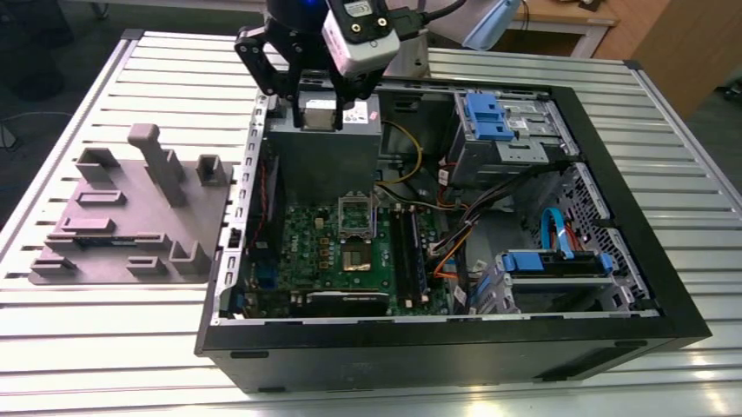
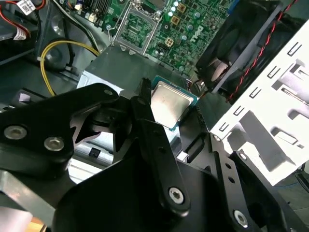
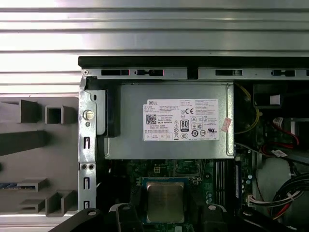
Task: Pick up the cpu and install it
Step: 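Pick up the cpu and move it towards the insertion slot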
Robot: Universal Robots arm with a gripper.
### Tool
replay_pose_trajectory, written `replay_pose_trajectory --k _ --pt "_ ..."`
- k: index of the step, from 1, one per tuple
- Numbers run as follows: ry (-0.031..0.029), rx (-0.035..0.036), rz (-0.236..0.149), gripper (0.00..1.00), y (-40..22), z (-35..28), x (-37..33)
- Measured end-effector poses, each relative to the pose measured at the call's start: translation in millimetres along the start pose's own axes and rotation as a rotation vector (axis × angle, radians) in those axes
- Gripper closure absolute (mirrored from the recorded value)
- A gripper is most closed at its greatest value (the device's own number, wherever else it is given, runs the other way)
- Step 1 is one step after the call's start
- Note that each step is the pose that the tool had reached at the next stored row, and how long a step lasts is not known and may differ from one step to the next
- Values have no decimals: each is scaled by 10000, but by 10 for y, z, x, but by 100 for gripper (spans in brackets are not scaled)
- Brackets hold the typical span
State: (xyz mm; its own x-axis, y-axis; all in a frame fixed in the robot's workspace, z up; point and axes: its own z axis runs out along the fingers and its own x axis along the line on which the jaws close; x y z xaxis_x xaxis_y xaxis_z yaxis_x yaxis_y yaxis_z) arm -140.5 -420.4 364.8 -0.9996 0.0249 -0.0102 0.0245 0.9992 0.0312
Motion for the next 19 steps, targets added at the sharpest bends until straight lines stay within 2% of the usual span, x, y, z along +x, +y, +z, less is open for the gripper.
replay_pose_trajectory --k 4,10,19 --pt "-1 0 32 53 -27 1 -13" --pt "-2 2 74 53 -29 3 -79" --pt "-2 4 80 53 -37 3 -82"
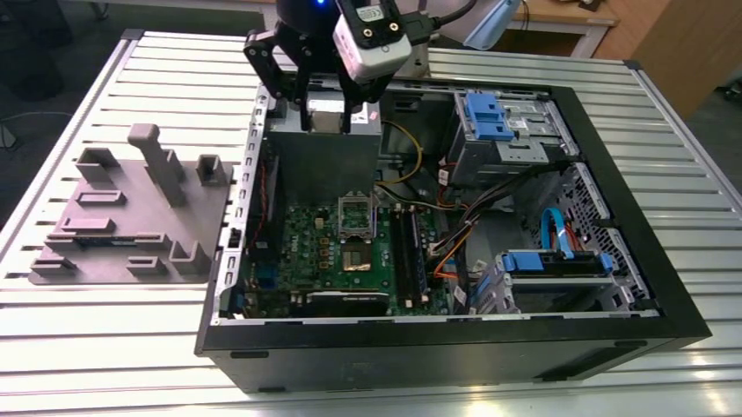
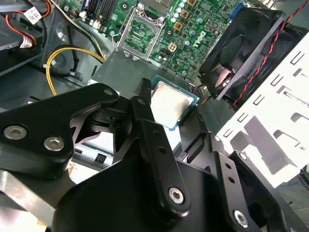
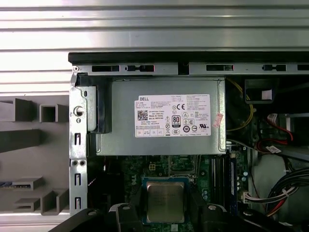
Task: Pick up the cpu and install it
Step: 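Pick up the cpu and move it towards the insertion slot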
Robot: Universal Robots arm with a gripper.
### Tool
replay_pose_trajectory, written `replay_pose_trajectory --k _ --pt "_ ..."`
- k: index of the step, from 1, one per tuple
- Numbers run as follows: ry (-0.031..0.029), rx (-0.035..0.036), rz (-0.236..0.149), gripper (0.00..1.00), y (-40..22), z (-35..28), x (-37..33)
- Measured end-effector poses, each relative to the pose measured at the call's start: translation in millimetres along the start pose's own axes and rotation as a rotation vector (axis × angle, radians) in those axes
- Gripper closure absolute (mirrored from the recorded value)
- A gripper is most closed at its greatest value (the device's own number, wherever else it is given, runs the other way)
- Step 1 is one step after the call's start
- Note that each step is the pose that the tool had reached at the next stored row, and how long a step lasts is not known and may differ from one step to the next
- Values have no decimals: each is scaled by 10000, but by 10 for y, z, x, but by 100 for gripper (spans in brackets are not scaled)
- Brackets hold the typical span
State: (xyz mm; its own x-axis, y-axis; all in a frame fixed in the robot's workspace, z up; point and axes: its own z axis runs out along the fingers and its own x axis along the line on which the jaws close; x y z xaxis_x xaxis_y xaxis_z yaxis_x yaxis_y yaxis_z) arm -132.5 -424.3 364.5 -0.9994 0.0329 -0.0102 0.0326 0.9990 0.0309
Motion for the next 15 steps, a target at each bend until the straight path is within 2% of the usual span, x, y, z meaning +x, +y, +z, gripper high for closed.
replay_pose_trajectory --k 5,11,15 --pt "0 0 0 53 -4 0 -12" --pt "0 0 1 53 -2 1 -91" --pt "0 -1 2 53 -2 2 -105"
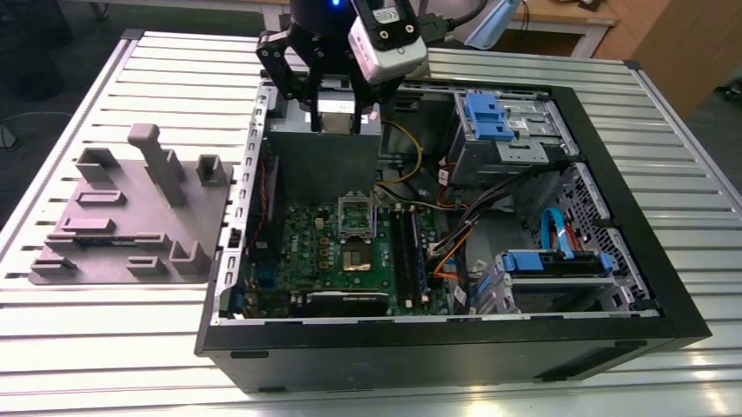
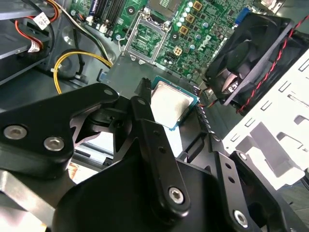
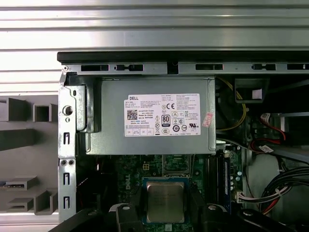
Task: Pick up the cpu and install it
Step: 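Pick up the cpu and move it towards the insertion slot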
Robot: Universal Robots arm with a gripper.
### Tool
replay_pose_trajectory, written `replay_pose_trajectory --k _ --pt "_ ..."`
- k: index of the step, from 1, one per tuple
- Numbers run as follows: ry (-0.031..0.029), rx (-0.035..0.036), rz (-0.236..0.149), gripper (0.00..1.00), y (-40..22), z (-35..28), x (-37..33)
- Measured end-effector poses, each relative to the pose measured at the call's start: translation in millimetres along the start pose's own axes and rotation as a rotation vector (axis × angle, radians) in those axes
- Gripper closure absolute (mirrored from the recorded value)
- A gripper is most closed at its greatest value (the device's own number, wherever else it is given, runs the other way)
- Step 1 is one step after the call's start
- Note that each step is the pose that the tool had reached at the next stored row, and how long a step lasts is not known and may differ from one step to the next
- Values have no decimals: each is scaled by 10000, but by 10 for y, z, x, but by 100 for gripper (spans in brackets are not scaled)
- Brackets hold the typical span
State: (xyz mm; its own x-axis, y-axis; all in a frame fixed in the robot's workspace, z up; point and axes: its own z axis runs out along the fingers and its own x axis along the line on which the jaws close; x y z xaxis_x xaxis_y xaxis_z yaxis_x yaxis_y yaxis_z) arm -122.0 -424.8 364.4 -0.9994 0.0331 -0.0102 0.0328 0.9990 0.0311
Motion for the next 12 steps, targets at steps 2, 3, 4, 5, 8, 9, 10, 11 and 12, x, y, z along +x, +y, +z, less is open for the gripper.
replay_pose_trajectory --k 2,3,4,5,8,9,10,11,12 --pt "0 1 -1 53 1 0 -1" --pt "0 1 -1 53 1 0 -1" --pt "0 1 -1 53 1 0 -1" --pt "0 1 -1 53 1 0 -1" --pt "0 1 -1 53 1 0 -3" --pt "0 0 -1 53 1 0 -3" --pt "0 0 -1 53 1 0 -3" --pt "0 0 -1 53 1 0 -3" --pt "0 1 -1 53 1 0 -3"
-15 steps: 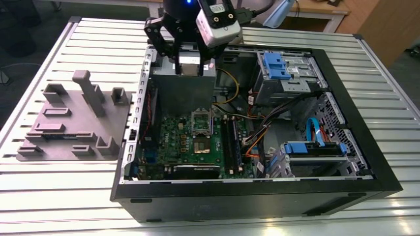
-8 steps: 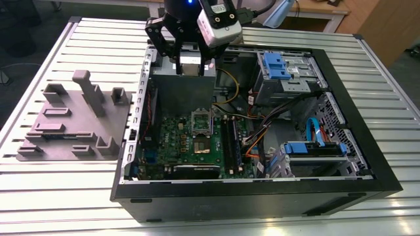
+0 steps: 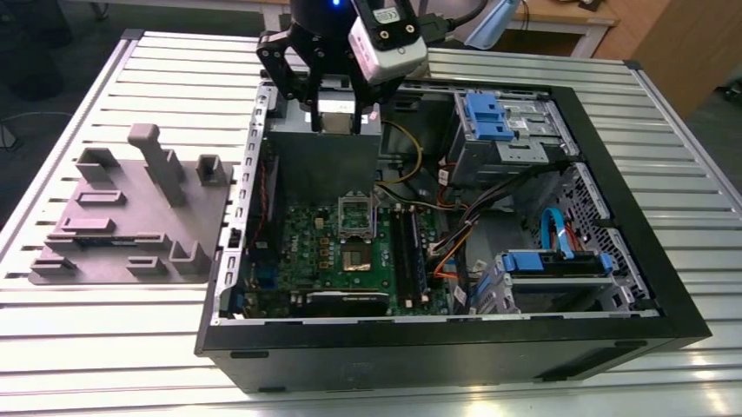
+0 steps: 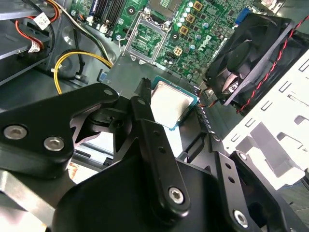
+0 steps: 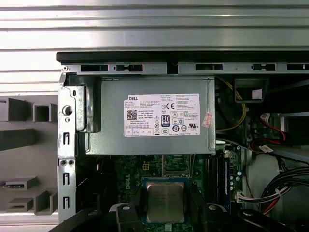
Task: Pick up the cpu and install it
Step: 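Pick up the cpu and move it towards the insertion slot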
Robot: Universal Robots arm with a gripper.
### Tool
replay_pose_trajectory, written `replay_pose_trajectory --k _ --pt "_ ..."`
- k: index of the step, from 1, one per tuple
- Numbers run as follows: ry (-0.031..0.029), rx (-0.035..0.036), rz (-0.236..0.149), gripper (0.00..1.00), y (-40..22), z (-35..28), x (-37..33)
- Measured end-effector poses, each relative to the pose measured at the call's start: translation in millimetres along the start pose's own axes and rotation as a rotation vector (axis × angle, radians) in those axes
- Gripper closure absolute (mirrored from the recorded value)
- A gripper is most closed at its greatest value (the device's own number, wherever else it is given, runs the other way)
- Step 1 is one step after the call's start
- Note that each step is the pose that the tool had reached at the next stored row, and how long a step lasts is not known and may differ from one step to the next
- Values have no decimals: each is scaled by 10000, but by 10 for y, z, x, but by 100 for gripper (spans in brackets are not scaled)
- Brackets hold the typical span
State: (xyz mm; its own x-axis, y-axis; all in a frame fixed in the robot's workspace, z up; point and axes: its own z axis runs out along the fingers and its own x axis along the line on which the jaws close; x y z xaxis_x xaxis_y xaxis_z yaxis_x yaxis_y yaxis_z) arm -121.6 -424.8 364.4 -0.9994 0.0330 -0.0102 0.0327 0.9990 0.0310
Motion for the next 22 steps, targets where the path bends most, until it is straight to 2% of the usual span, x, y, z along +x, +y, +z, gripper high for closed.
replay_pose_trajectory --k 6,13,22 --pt "1 1 -2 53 1 0 -15" --pt "0 0 -1 53 7 3 -147" --pt "0 1 1 53 -38 18 -161"
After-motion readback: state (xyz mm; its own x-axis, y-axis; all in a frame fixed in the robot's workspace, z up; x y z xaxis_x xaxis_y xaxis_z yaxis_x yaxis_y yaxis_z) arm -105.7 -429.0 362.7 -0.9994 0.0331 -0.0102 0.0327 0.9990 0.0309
